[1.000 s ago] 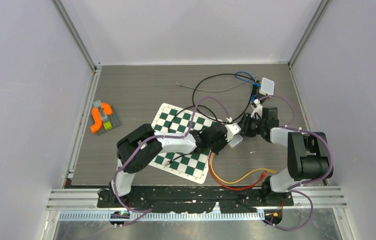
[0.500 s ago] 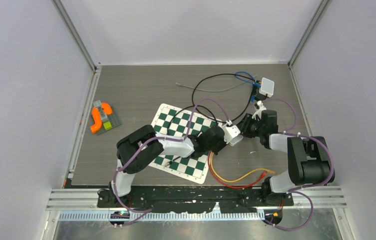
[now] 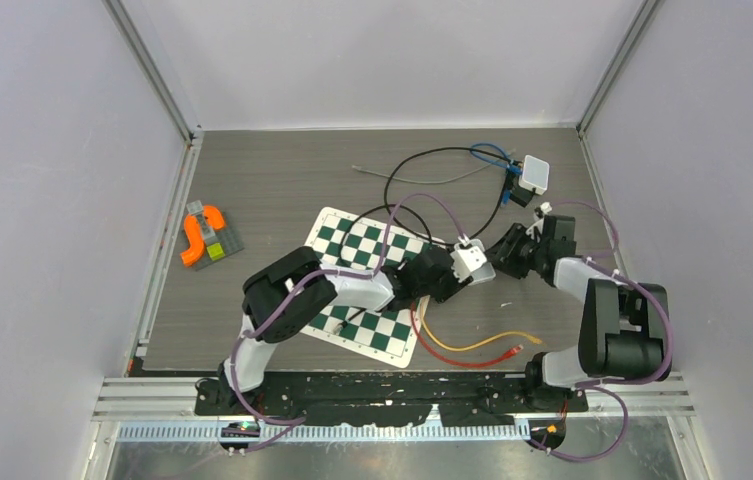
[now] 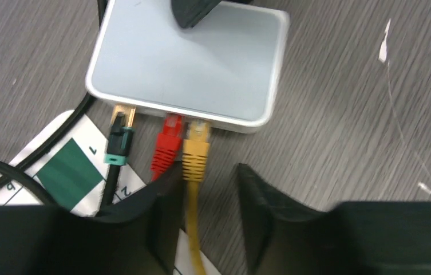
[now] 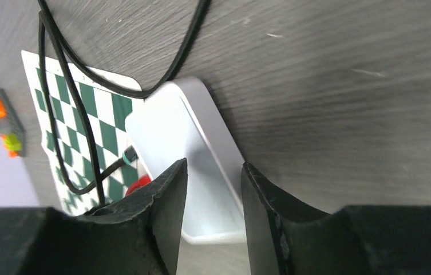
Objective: Insert the plug into the switch port
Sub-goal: Insert the connector into the switch port.
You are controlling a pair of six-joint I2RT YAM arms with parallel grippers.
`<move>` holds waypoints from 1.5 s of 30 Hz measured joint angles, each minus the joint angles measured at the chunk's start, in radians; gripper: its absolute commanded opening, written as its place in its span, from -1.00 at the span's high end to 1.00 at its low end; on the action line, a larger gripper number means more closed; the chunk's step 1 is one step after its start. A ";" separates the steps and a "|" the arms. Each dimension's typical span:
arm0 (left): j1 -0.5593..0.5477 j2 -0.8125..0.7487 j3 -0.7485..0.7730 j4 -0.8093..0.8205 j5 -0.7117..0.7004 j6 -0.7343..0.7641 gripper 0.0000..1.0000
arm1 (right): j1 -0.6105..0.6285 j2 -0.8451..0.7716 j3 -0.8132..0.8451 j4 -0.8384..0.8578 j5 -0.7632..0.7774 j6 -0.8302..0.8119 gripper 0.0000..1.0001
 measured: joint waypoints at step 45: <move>0.690 0.254 0.906 -0.758 -0.161 -1.032 -0.10 | 0.114 -0.167 0.509 -0.565 0.055 -0.222 0.06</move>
